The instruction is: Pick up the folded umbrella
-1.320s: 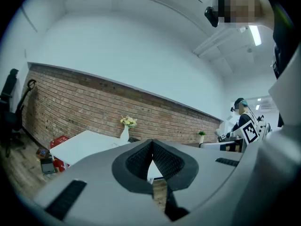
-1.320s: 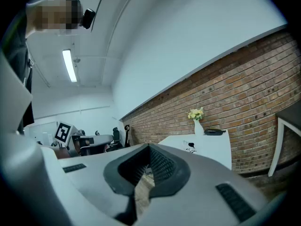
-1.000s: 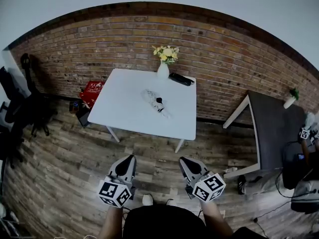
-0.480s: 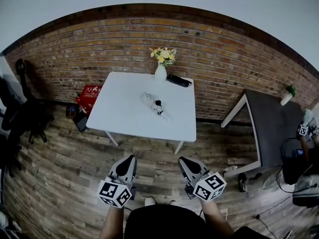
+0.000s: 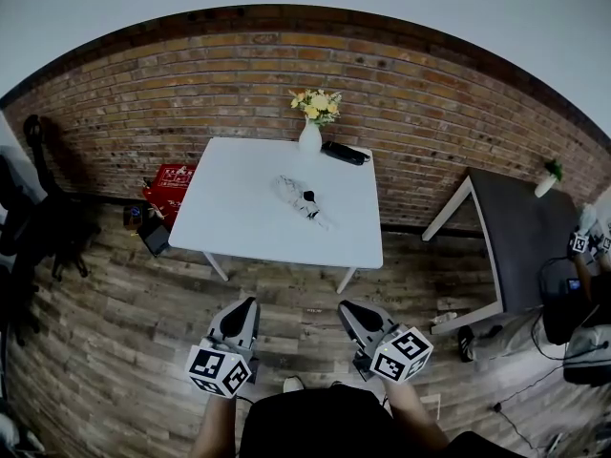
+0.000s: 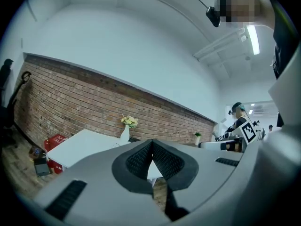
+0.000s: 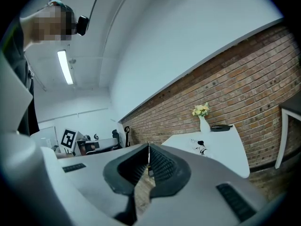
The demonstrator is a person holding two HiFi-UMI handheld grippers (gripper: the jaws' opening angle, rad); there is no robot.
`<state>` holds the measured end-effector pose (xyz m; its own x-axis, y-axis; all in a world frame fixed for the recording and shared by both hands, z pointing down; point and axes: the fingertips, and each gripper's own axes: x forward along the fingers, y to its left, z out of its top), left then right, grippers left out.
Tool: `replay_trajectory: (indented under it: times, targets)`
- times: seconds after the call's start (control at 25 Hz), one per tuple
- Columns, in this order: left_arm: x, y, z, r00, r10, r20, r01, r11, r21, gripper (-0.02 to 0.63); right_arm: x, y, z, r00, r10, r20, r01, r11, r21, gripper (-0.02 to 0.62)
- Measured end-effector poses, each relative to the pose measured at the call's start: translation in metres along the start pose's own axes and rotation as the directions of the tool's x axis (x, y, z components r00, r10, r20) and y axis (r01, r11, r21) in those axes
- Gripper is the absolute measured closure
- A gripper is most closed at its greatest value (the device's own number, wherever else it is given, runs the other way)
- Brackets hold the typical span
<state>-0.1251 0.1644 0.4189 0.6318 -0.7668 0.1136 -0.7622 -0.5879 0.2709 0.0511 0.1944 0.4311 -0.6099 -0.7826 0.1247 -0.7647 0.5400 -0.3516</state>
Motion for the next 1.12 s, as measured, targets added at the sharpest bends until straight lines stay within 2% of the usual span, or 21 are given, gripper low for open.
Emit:
replay_trajectory:
  times: [0.24, 0.52, 0.72, 1.12]
  targets:
    - [-0.015, 0.018, -0.001, 1.000, -0.005, -0.001, 0.005, 1.000, -0.006, 0.592, 0.015, 0.016, -0.005, 1.000, 0.008, 0.005, -0.008, 1.000, -0.005, 0.572]
    - [-0.026, 0.034, -0.003, 1.000, 0.019, 0.000, -0.019, 1.000, -0.025, 0.592, 0.023, 0.020, -0.003, 1.000, -0.001, -0.001, 0.001, 1.000, -0.016, 0.572]
    - [-0.023, 0.041, -0.009, 0.999, 0.040, -0.022, -0.040, 0.999, -0.034, 0.592, 0.032, 0.020, -0.001, 1.000, 0.022, -0.004, -0.022, 1.000, -0.018, 0.572]
    - [0.020, 0.045, -0.008, 0.999, 0.028, -0.023, -0.029, 0.999, -0.033, 0.592, 0.049, -0.024, 0.005, 1.000, 0.021, -0.008, -0.020, 1.000, 0.020, 0.572]
